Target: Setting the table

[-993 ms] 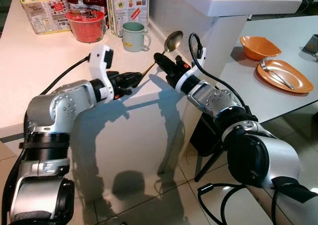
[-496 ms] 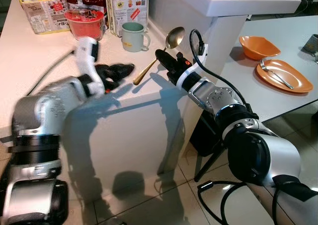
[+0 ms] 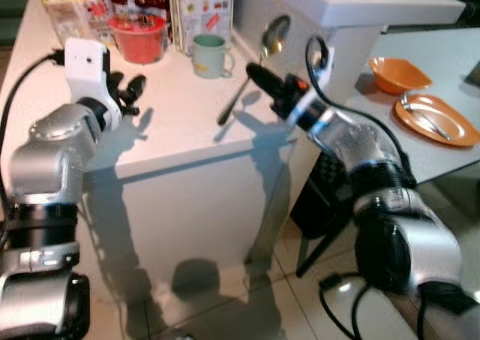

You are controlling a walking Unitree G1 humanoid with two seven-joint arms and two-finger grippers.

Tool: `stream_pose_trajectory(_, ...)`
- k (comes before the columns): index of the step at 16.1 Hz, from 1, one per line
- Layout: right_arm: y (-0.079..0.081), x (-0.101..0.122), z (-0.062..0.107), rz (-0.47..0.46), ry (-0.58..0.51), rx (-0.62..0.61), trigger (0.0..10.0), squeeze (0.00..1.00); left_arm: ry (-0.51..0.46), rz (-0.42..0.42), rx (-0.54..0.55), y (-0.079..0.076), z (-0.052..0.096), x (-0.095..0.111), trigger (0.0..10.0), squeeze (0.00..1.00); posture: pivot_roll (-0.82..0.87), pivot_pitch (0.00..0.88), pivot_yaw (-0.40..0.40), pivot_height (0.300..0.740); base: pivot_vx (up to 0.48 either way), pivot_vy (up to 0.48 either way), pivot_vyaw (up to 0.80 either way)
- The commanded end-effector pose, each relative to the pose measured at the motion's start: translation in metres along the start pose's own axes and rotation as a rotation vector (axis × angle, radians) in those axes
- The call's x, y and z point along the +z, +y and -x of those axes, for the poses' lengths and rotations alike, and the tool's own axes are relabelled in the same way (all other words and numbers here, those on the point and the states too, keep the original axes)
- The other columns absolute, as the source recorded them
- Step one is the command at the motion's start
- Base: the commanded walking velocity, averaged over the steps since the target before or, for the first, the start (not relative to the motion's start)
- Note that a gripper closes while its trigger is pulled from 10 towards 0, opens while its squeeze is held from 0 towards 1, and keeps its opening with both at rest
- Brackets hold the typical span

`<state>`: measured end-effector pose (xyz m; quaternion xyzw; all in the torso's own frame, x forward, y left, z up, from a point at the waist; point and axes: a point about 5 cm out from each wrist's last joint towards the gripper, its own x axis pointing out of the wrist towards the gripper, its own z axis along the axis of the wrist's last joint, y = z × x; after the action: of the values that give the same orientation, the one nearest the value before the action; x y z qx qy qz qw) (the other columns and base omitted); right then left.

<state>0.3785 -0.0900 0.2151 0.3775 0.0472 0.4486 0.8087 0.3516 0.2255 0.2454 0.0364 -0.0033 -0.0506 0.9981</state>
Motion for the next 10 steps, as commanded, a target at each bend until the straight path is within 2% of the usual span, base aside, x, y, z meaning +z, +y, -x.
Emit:
stream_pose_trajectory(1, 0.014, 0.004, 0.01, 0.097, 0.041, 0.009, 0.0, 0.0, -0.052, 0.01, 0.024, -0.009, 0.003, -0.002, 10.0, 0.0, 0.06, 0.0, -0.081, 0.74, 0.0, 0.0, 0.0)
stream_pose_trajectory(3, 0.019, 0.001, 0.015, 0.129, 0.06, 0.001, 0.0, 0.0, -0.069, 0.023, 0.036, -0.011, 0.005, -0.004, 10.0, 0.0, 0.06, 0.0, -0.076, 0.74, 0.0, 0.0, 0.0)
stream_pose_trajectory(4, 0.029, -0.001, 0.032, 0.216, 0.073, -0.042, 0.0, 0.0, -0.117, 0.041, 0.033, -0.024, 0.015, -0.006, 10.0, 0.0, 0.06, 0.0, -0.066, 0.74, 0.0, 0.0, 0.0)
stream_pose_trajectory(5, 0.034, 0.002, 0.042, 0.266, 0.067, -0.077, 0.0, 0.0, -0.145, 0.051, 0.027, -0.032, 0.022, -0.007, 10.0, 0.0, 0.06, 0.0, -0.061, 0.74, 0.0, 0.0, 0.0)
stream_pose_trajectory(6, 0.039, 0.005, 0.059, 0.392, 0.077, -0.161, 1.1, 0.0, -0.193, 0.041, 0.031, -0.043, 0.031, -0.007, 10.0, 0.0, 0.07, 0.0, -0.061, 0.74, 0.0, 0.0, 0.0)
stream_pose_trajectory(7, 0.041, 0.006, 0.066, 0.478, 0.082, -0.212, 10.0, 0.0, -0.218, 0.003, 0.039, -0.047, 0.037, -0.008, 10.0, 0.0, 0.07, 0.0, -0.063, 0.74, 0.0, 0.0, 0.0)
stream_pose_trajectory(8, 0.042, 0.005, 0.072, 0.566, 0.077, -0.262, 10.0, 0.0, -0.226, -0.027, 0.038, -0.05, 0.043, -0.011, 10.0, 0.0, 0.07, 0.0, -0.049, 0.74, 0.0, 0.0, 0.0)
stream_pose_trajectory(9, 0.05, 0.003, 0.083, 0.695, 0.038, -0.345, 10.0, 0.0, -0.186, -0.069, 0.034, -0.054, 0.056, -0.026, 10.0, 0.0, 0.06, 0.0, -0.05, 0.74, 0.0, 0.0, 0.0)
stream_pose_trajectory(10, 0.052, -0.003, 0.091, 0.755, 0.023, -0.416, 10.0, 0.0, -0.154, -0.112, 0.023, -0.058, 0.063, -0.038, 10.0, 0.0, 0.06, 0.0, -0.057, 0.74, 0.0, 0.0, 0.0)
